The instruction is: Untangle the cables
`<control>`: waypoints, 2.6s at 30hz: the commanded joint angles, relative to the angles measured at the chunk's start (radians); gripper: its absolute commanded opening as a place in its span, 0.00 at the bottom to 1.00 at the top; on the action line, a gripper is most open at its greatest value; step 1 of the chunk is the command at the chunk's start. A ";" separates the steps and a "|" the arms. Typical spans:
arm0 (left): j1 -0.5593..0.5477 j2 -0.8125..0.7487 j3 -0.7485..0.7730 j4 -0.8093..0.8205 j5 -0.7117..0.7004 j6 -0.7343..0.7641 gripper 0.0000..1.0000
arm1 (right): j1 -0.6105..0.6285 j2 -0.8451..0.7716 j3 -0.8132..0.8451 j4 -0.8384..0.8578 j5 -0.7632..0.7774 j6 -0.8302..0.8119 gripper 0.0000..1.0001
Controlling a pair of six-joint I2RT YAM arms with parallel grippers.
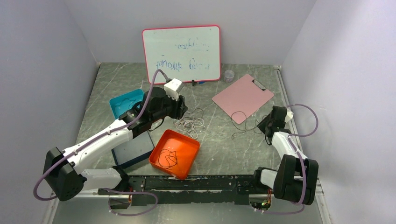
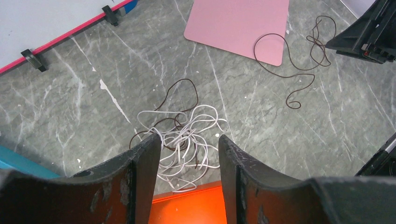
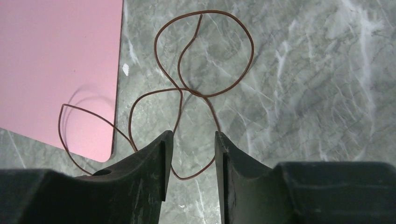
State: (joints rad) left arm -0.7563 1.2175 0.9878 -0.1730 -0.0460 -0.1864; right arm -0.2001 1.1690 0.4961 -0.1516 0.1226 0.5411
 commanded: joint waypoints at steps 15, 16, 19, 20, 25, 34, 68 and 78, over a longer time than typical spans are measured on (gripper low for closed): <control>0.005 -0.013 -0.002 -0.006 0.013 0.015 0.53 | -0.030 -0.036 0.022 0.022 -0.189 -0.049 0.58; 0.006 -0.015 -0.002 -0.007 0.013 0.016 0.53 | -0.030 -0.017 0.024 0.028 -0.203 -0.057 0.58; 0.006 -0.021 0.000 -0.014 0.007 0.018 0.53 | -0.030 0.034 0.034 0.046 -0.258 -0.071 0.54; 0.006 -0.023 0.000 -0.016 0.004 0.018 0.53 | -0.030 0.047 0.035 0.054 -0.268 -0.071 0.52; 0.006 -0.029 -0.001 -0.028 -0.005 0.018 0.54 | -0.029 0.023 0.035 0.072 -0.252 -0.079 0.17; 0.015 -0.068 -0.024 -0.070 -0.083 -0.007 0.54 | 0.013 -0.210 0.185 -0.021 -0.239 -0.154 0.00; 0.243 -0.365 -0.167 -0.169 -0.148 -0.066 0.53 | 0.671 -0.083 0.824 0.007 -0.521 -0.104 0.00; 0.243 -0.379 -0.204 -0.163 -0.184 -0.087 0.52 | 0.938 0.008 0.885 0.022 -0.501 -0.197 0.00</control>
State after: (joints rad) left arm -0.5194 0.8501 0.7895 -0.3550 -0.1905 -0.2584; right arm 0.6636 1.1469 1.3460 -0.1406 -0.3714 0.4026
